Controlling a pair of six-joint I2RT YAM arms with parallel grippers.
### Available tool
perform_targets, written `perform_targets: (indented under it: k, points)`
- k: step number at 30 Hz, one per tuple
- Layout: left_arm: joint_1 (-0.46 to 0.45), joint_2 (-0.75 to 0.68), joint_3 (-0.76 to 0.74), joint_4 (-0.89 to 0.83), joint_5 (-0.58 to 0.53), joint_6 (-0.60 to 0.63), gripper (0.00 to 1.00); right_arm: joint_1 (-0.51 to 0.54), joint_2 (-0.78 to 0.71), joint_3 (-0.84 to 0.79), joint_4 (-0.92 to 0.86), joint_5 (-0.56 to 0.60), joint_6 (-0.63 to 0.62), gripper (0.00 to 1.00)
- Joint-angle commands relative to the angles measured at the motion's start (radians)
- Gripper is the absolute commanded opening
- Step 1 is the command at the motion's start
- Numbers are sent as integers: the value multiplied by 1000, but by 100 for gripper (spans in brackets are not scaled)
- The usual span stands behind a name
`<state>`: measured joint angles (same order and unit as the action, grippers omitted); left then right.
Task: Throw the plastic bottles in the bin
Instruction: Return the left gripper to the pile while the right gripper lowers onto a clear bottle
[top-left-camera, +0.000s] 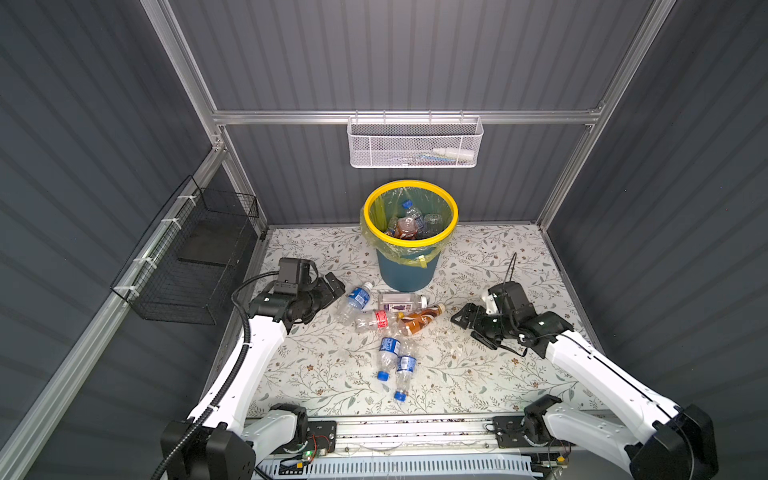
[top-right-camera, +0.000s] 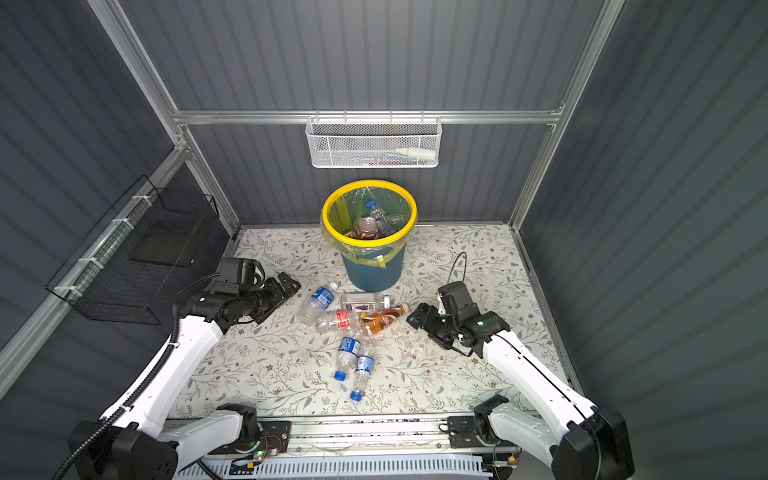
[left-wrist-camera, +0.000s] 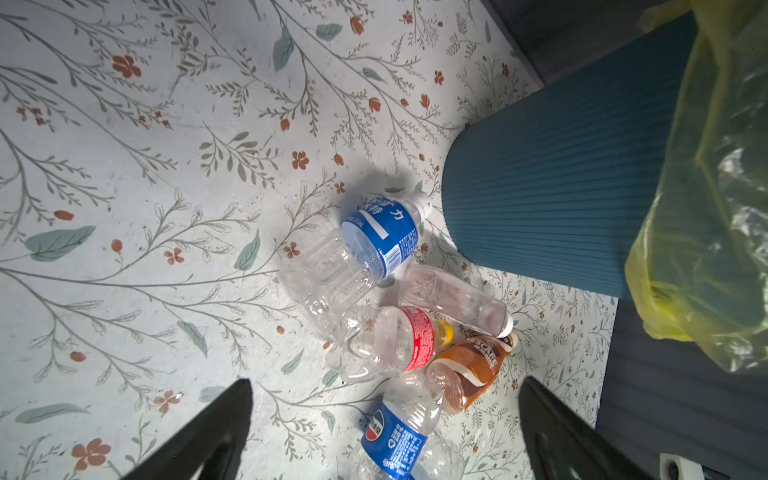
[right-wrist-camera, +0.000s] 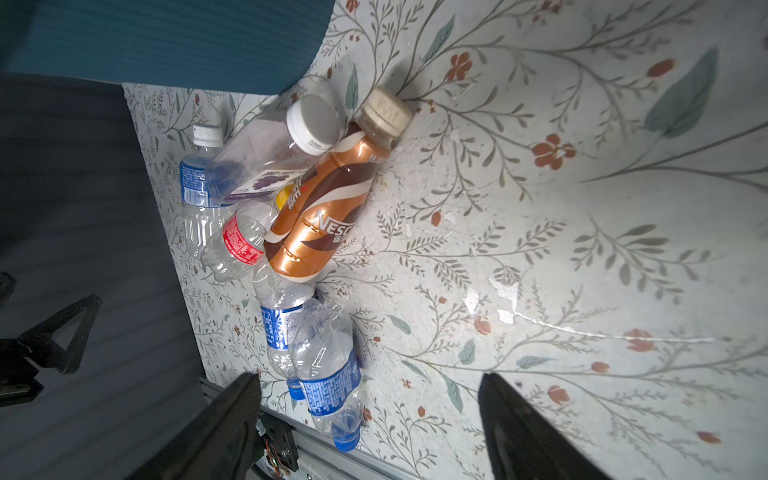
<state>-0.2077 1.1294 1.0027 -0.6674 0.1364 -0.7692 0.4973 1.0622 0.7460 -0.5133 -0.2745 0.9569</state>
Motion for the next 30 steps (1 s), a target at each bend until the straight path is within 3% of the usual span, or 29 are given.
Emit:
perform_targets:
  k: [1, 15, 30]
  points:
    - [7, -16, -30, 18, 29, 15, 100, 75, 31, -17, 62, 53, 83, 83]
    - [19, -30, -116, 32, 44, 17, 100, 319, 255, 19, 237, 51, 190, 85]
    - [25, -43, -145, 36, 55, 17, 100, 429, 466, 46, 373, 15, 244, 79]
